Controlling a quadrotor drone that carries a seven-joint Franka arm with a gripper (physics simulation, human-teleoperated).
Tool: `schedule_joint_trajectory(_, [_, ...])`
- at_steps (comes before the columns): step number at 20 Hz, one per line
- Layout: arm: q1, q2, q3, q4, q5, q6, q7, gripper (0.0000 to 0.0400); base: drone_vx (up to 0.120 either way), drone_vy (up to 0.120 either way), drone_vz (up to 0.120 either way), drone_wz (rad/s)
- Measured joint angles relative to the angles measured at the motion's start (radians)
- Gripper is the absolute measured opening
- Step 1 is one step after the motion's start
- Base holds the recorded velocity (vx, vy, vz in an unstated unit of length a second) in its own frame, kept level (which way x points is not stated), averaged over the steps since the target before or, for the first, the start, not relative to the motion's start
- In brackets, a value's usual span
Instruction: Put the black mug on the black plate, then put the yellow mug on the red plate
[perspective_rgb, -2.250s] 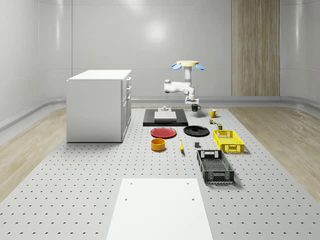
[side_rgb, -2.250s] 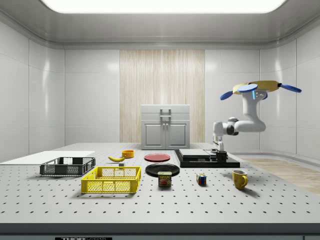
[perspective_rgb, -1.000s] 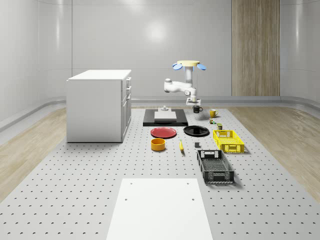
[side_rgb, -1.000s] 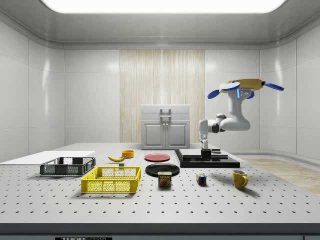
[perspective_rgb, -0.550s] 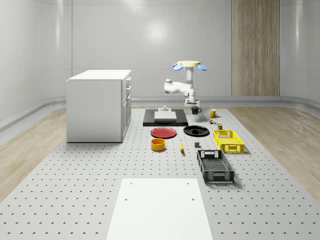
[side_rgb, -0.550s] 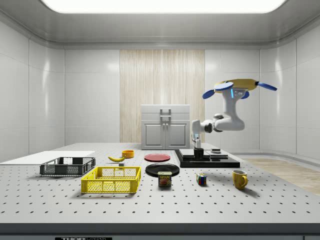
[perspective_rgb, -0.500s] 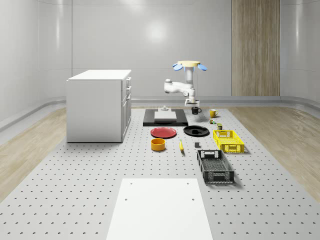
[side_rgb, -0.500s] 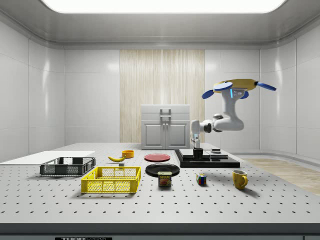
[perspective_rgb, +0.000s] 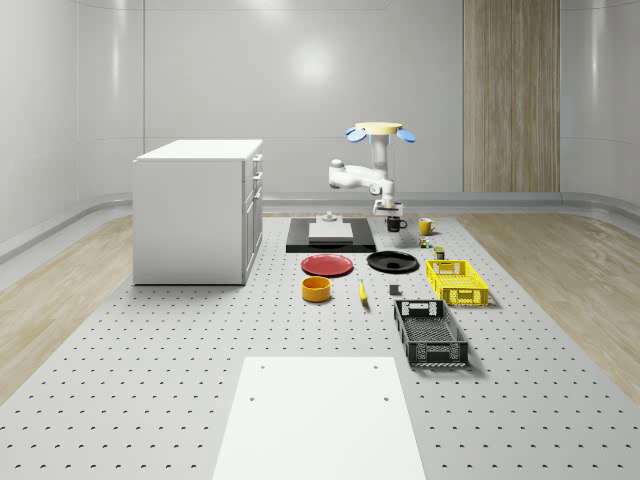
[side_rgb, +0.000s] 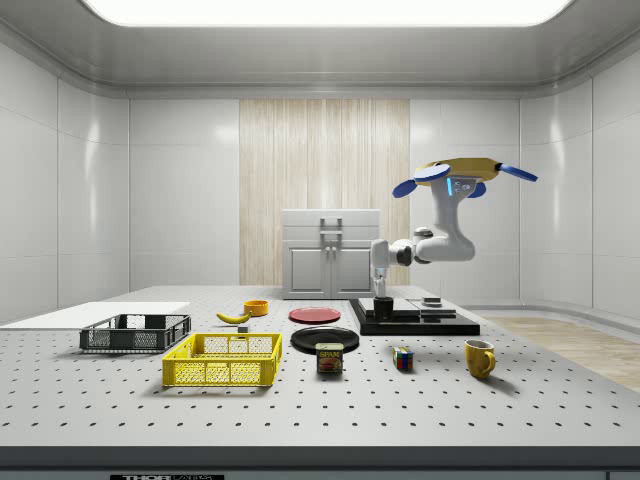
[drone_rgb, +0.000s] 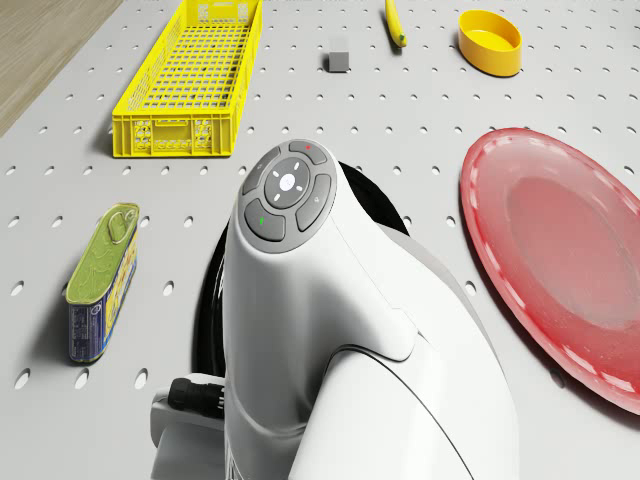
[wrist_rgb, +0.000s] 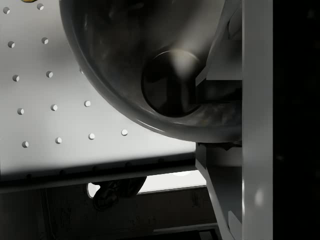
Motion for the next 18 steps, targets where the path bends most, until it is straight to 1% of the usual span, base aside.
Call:
schedule_joint_trajectory(1, [0.002, -0.001, 0.000, 0.001, 0.000, 0.001, 0.000, 0.0108, 0.120, 0.000, 0.000, 0.000])
schedule_joint_trajectory(4, [0.029, 0.003, -0.001, 0.006, 0.003, 0.003, -0.064, 0.0115, 0.120, 0.000, 0.000, 0.000])
schedule_joint_trajectory(7, [0.045, 0.006, -0.002, 0.010, 0.005, 0.002, -0.121, 0.0111, 0.120, -0.120, 0.000, 0.000])
schedule_joint_trajectory(11, [0.057, 0.010, -0.002, 0.013, 0.007, 0.001, -0.153, 0.0107, 0.120, -0.010, 0.000, 0.000])
schedule_joint_trajectory(14, [0.050, 0.010, -0.002, 0.012, 0.006, 0.000, -0.113, 0.0104, 0.120, 0.000, 0.000, 0.000])
schedule_joint_trajectory(18, [0.012, 0.002, 0.000, 0.001, 0.001, -0.001, -0.004, 0.0104, 0.120, 0.000, 0.000, 0.000])
